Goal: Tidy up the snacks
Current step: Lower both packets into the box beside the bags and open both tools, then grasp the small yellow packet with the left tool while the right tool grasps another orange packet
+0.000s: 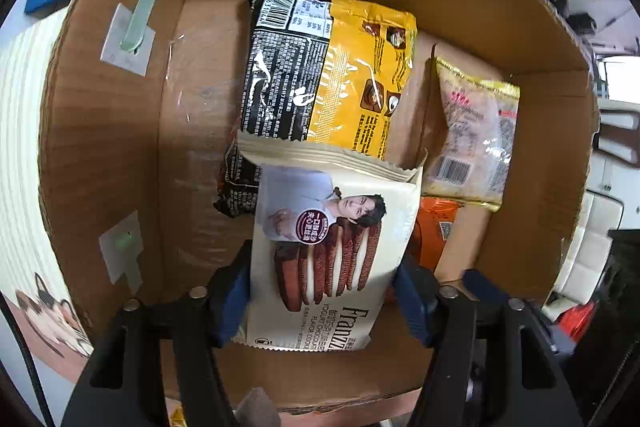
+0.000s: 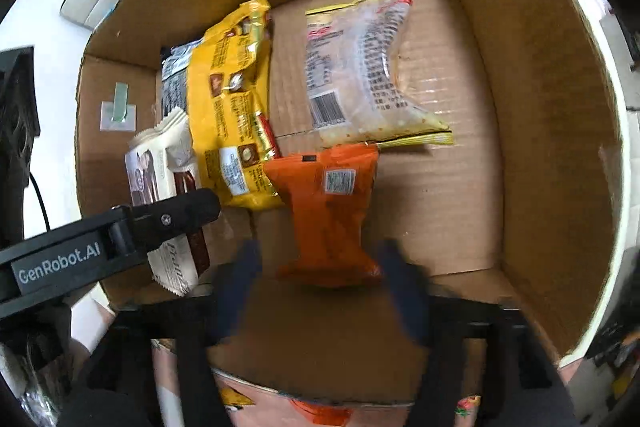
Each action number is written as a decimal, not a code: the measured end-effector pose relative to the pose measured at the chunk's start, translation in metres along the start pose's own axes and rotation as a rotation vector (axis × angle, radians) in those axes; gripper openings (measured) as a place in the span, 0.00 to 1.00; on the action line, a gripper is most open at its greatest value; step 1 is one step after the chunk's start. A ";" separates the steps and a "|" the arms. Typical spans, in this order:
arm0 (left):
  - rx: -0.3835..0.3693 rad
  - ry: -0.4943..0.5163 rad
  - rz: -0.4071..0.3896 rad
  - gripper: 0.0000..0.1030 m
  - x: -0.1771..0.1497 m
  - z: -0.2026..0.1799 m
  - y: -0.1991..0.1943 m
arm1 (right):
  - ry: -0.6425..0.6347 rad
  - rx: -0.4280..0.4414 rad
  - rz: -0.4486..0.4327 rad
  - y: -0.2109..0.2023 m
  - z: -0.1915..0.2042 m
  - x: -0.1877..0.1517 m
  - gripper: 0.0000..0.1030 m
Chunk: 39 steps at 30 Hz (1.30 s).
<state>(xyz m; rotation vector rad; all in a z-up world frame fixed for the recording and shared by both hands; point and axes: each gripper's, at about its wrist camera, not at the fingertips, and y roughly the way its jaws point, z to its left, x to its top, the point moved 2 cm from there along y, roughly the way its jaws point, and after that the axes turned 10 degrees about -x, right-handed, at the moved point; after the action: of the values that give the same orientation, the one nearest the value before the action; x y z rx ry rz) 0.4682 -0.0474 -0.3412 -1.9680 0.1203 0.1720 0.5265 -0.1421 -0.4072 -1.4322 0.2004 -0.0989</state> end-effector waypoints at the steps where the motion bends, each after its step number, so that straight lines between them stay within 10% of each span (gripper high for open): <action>1: 0.001 0.009 -0.001 0.76 0.000 -0.001 0.000 | -0.014 -0.012 -0.001 -0.001 0.001 -0.001 0.83; 27: 0.113 0.186 -0.438 0.84 -0.107 -0.032 -0.123 | -0.089 -0.127 -0.357 -0.120 0.005 -0.076 0.91; 39: 0.150 -0.040 -0.419 0.84 -0.217 0.050 -0.095 | -0.355 -0.114 -0.153 -0.074 0.038 -0.155 0.91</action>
<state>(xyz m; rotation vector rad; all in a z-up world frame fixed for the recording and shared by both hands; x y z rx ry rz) 0.2668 0.0369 -0.2363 -1.7953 -0.2964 -0.0701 0.3857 -0.0862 -0.3170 -1.5513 -0.1988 0.0434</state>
